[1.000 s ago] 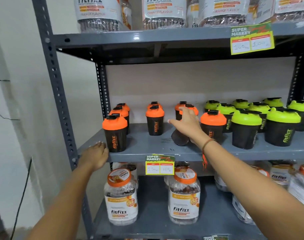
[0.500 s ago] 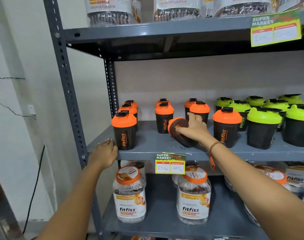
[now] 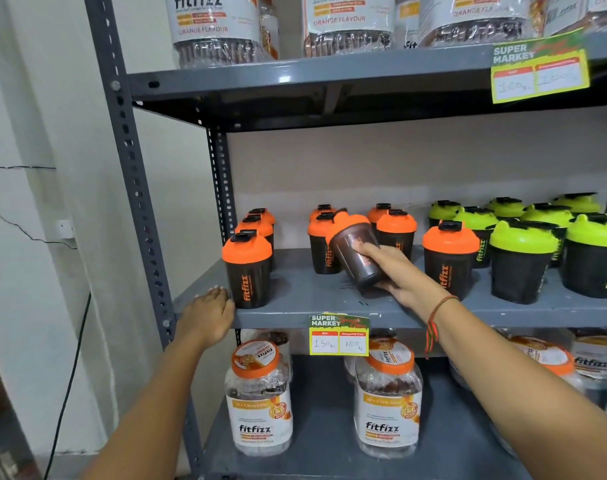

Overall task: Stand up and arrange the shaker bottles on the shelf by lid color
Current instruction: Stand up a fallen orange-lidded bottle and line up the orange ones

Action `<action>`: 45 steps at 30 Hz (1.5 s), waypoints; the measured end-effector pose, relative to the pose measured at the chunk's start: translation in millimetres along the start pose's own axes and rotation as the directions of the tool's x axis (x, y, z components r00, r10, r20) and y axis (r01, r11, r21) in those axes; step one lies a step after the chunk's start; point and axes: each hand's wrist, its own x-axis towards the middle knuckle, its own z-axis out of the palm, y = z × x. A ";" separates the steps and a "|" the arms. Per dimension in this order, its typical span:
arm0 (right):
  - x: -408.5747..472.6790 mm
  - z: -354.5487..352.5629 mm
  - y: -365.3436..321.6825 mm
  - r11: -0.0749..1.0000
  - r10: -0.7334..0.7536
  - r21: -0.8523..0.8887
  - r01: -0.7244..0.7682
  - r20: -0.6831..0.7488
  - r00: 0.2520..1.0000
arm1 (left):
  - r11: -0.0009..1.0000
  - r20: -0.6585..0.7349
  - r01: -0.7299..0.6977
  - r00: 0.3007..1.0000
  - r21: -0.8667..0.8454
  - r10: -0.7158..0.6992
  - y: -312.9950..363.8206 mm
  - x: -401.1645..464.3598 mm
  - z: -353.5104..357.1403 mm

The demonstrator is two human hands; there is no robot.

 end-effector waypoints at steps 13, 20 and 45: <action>9.5 23.6 26.9 0.993 -0.116 0.001 0.116 0.078 0.990 | 1.000 0.004 0.006 1.000 0.009 -0.006 -2.0 3.1 2.9; 13.4 23.6 28.5 0.981 -0.090 -0.158 0.113 0.147 0.985 | 1.000 0.006 0.004 1.000 0.015 -0.004 -4.3 4.8 5.1; -9.5 19.1 30.3 0.891 -0.174 -0.406 0.203 0.107 0.979 | 0.736 -0.066 0.201 0.946 -0.647 -0.316 32.2 -14.2 -5.2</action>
